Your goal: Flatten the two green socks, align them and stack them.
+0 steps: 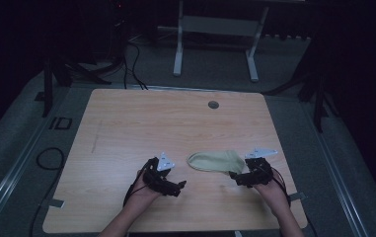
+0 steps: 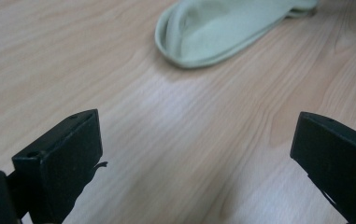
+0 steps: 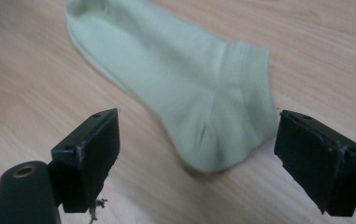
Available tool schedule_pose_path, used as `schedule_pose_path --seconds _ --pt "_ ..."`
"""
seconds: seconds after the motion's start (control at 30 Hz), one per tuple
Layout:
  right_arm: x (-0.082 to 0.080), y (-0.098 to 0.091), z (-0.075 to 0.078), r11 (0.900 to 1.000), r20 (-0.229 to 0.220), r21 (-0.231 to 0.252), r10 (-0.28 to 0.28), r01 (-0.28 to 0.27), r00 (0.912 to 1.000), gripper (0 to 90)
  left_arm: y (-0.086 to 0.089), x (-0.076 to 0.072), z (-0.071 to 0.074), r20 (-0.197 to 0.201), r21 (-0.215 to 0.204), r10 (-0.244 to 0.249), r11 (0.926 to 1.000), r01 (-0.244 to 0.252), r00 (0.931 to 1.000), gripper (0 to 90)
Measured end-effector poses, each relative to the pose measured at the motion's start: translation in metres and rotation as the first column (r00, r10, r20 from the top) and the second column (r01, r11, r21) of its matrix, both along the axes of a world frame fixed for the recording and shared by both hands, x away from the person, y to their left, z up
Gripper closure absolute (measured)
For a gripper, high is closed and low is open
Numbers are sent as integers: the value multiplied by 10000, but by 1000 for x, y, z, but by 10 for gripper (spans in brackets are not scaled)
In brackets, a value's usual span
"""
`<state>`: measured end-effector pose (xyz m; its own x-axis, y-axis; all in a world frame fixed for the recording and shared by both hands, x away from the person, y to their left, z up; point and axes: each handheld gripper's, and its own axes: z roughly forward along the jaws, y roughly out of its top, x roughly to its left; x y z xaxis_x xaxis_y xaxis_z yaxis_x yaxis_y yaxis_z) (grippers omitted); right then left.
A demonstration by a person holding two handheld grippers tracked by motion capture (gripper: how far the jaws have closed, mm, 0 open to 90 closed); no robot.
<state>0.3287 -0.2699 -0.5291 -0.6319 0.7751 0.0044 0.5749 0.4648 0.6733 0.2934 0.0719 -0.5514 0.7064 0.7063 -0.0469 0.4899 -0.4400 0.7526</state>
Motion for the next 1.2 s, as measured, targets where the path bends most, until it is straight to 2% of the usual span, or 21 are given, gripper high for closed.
schedule_pose_path --seconds 0.07,0.33,0.43,0.53,0.7,0.97,1.07,1.17,1.2 --pt "-4 0 -3 9998 -32 -115 133 -134 9999 136 3 -2 -2 -47 83 -11 10000 11 10000 21" --pt "-21 0 -11 9987 413 -167 492 -486 9979 132 17 -17 -6 48 182 82 9998 -82 10000 21" --pt "-31 -3 -14 9977 605 29 680 -683 9959 131 22 -22 -8 32 179 104 9998 -104 9999 21" --pt "-38 -6 -17 9970 708 21 766 -769 9945 135 26 -25 -10 51 236 167 9996 -169 9998 21" --pt "-48 -14 -20 9994 890 18 344 -347 9954 137 35 -32 -13 91 271 301 9992 -303 9995 21" --pt "-59 -24 -24 9998 1015 -122 137 -125 9947 136 51 -41 -19 119 443 562 9974 -566 9984 21" --pt "-63 -27 -27 9995 1055 -311 80 -47 9944 136 57 -45 -20 207 347 745 9966 -752 9970 21" --pt "-65 -31 -30 9992 824 -387 76 -44 9966 136 64 -48 -19 344 380 978 9944 -991 9946 21" --pt "-66 -32 -31 9991 927 -428 -4 44 9957 136 66 -48 -19 355 335 1000 9943 -1011 9944 21"
